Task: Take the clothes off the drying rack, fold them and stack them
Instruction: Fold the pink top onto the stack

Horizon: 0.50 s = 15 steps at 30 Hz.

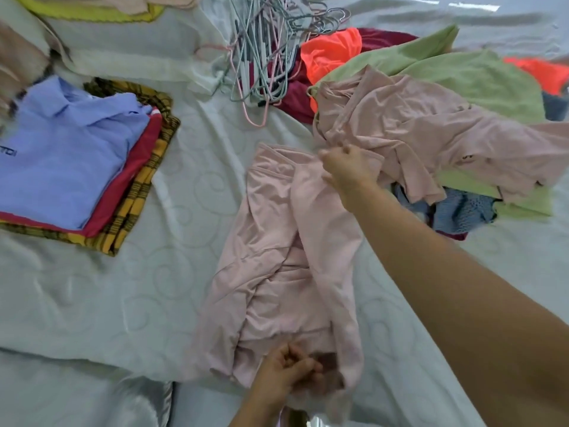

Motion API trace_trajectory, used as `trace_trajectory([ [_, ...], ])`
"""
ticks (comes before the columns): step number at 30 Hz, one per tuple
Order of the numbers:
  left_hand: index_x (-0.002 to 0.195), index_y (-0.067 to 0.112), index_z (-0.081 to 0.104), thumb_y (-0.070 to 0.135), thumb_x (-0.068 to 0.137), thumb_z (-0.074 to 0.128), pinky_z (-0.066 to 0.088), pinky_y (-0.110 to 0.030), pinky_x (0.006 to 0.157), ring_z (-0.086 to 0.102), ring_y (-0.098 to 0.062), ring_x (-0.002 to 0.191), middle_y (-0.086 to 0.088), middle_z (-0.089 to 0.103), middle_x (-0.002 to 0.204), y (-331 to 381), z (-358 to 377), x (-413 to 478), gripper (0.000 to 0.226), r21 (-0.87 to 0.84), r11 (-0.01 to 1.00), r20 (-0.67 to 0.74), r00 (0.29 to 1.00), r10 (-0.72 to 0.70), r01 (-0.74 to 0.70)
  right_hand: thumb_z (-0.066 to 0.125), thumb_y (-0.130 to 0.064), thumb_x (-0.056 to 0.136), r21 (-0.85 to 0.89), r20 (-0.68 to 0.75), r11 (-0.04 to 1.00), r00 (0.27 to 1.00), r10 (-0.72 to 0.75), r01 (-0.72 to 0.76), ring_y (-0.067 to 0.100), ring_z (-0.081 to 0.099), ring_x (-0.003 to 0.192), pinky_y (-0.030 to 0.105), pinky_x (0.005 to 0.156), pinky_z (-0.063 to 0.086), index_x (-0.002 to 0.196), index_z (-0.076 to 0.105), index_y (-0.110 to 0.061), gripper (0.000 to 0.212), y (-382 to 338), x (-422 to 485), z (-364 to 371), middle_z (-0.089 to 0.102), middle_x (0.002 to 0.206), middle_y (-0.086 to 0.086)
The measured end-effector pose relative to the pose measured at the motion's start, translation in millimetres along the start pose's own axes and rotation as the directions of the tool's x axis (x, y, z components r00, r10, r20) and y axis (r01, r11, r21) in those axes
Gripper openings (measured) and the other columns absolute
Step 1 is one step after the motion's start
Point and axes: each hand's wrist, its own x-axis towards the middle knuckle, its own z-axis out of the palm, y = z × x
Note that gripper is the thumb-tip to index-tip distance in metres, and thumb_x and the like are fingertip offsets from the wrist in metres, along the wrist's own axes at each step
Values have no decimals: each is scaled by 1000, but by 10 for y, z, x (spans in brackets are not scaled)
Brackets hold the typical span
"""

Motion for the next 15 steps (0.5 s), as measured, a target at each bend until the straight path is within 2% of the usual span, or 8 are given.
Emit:
trace_trajectory([
  [3,70,0,44,-8,75,66,49,-22,46,62,-16,46,-14,66,57,-49,11,79,24,45,999,-39,999,11,-9,43,-5,94,-352,22,913,977,-213,207,16,52,99,10,78,39,130,45,-3,36,396,-221,-81,55,110,4],
  [6,69,3,47,-6,81,63,48,-20,52,62,-13,50,-7,66,56,36,-4,81,22,134,987,-81,992,100,-89,38,-9,92,-630,110,669,899,-425,394,21,47,122,20,98,35,126,51,-5,37,851,-550,-491,51,131,8],
  [8,71,7,51,5,84,61,48,-20,57,62,-13,56,-4,67,61,150,-57,52,17,259,945,-123,963,239,-202,35,-20,92,-711,110,596,896,-430,373,17,42,128,28,104,36,128,52,-8,41,1159,-740,-804,46,139,5],
  [9,73,12,53,17,82,59,47,-19,60,62,-10,62,-1,67,66,222,-90,37,12,384,881,-112,934,341,-276,33,-26,94,-742,124,562,900,-418,364,14,39,129,30,105,36,130,51,-8,44,1299,-832,-920,43,141,2],
  [10,76,17,56,26,79,55,46,-18,64,61,-6,68,4,67,71,299,-122,34,9,545,767,-72,893,444,-337,31,-32,95,-765,165,519,895,-414,381,11,34,132,30,107,34,132,50,-8,48,1434,-915,-989,41,143,2],
  [12,88,21,61,34,81,45,42,-15,72,57,-4,84,10,67,86,506,-139,73,21,790,425,73,756,650,-442,26,-37,100,-788,289,408,863,-415,461,6,23,139,24,113,23,134,47,-6,52,1648,-1036,-975,36,145,5],
  [14,108,18,62,28,86,38,41,-17,84,54,-5,99,1,67,106,748,-60,265,34,837,77,302,574,761,-542,20,-41,102,-805,373,330,853,-366,493,8,17,142,24,115,14,139,39,-9,53,1774,-1051,-803,30,149,6],
  [15,120,20,57,30,88,33,40,-23,94,52,-8,113,-2,63,122,871,17,407,41,842,-85,414,537,735,-532,17,-44,102,-820,386,305,861,-330,484,10,16,143,27,116,12,141,36,-12,54,1805,-1040,-693,27,151,5],
])
